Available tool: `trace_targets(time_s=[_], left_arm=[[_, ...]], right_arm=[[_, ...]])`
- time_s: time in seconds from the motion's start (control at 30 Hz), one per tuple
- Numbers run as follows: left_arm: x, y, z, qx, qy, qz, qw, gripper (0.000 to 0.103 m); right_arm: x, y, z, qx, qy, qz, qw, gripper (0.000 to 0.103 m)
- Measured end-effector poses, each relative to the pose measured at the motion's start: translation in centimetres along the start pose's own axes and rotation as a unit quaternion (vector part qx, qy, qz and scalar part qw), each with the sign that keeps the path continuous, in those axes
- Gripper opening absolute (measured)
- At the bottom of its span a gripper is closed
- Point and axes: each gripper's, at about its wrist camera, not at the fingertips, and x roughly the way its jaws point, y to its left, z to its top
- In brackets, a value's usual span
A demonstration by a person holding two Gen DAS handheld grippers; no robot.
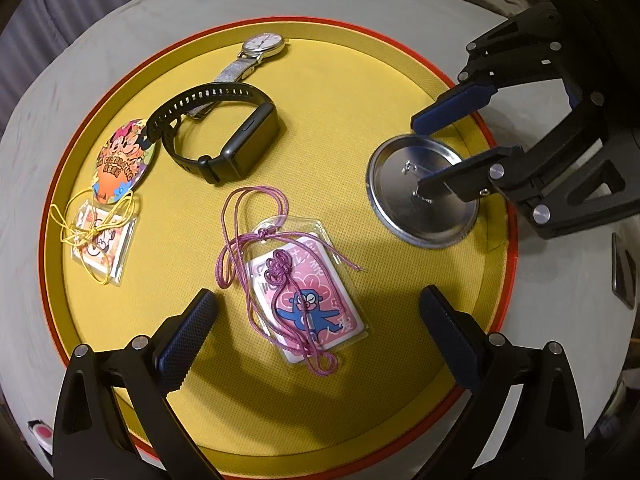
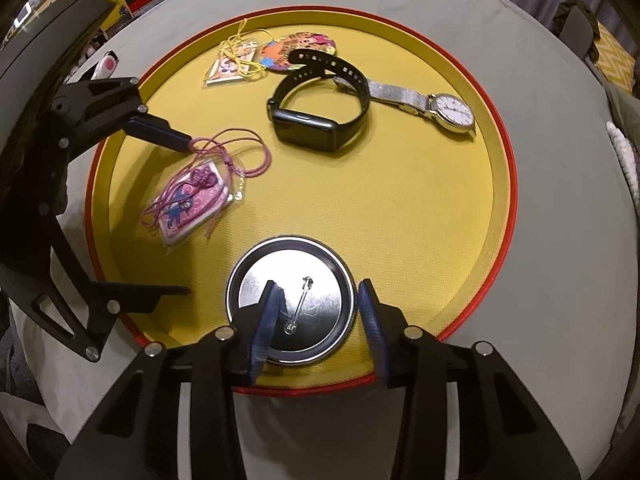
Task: Organize jewelry
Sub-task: 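Close the right tool on the silver pin badge while the left tool approaches the pink-cord charm card, then close the left tool on the pink-cord charm card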
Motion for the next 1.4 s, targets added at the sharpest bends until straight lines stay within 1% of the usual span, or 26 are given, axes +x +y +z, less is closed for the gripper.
trace_targets(time_s=[0.03,0.1,0.3,0.4,0.43,0.5,0.6,0.73,1.1,1.23,1.3,1.37,1.4], left_arm=[[0.0,0.0,0.0,0.000,0.000,0.000,1.0000,0.098],[0.0,-0.1,0.0,0.000,0.001,0.000,1.0000,0.098],[0.0,-0.1,0.0,0.000,0.001,0.000,1.0000,0.098],[-0.1,-0.1,0.0,0.000,0.001,0.000,1.0000,0.098],[-0.1,-0.1,0.0,-0.001,0.001,0.000,1.0000,0.098],[-0.1,-0.1,0.0,0.000,0.001,0.000,1.0000,0.098],[-0.1,-0.1,0.0,-0.001,0.001,0.001,1.0000,0.098],[-0.1,-0.1,0.0,-0.002,0.000,0.000,1.0000,0.098],[-0.4,-0.1,-0.5,-0.004,-0.009,0.000,1.0000,0.097],[-0.7,0.3,-0.9,-0.008,-0.014,0.004,0.9999,0.091],[-1.0,0.7,-1.0,-0.012,-0.017,0.007,0.9998,0.085],[-1.2,1.1,-1.0,-0.019,-0.019,0.011,0.9996,0.075],[-1.4,1.3,-1.1,-0.021,-0.019,0.012,0.9995,0.073]], right_arm=[[0.0,0.2,0.0,-0.005,-0.001,-0.001,1.000,0.034],[-0.2,0.6,0.0,-0.013,-0.003,-0.004,1.000,0.032],[-0.7,1.2,0.1,-0.025,-0.009,-0.007,1.000,0.032],[-0.5,1.5,0.1,-0.031,-0.004,-0.006,0.999,0.031],[-0.4,1.5,-0.1,-0.031,-0.002,-0.003,1.000,0.029],[-0.2,1.5,-0.2,-0.031,0.000,-0.004,0.999,0.027],[0.1,1.6,0.0,-0.031,0.001,-0.002,1.000,0.020],[0.2,1.5,0.2,-0.030,0.000,0.001,1.000,0.015],[0.0,1.9,-0.2,-0.031,-0.007,0.004,0.999,0.009],[0.0,1.8,-0.4,-0.030,-0.008,0.005,1.000,0.006],[0.0,1.8,-0.4,-0.030,-0.009,0.004,0.999,0.005],[0.0,1.8,-0.5,-0.032,-0.009,0.004,0.999,0.004],[0.0,1.9,-0.4,-0.032,-0.009,0.004,0.999,0.004]])
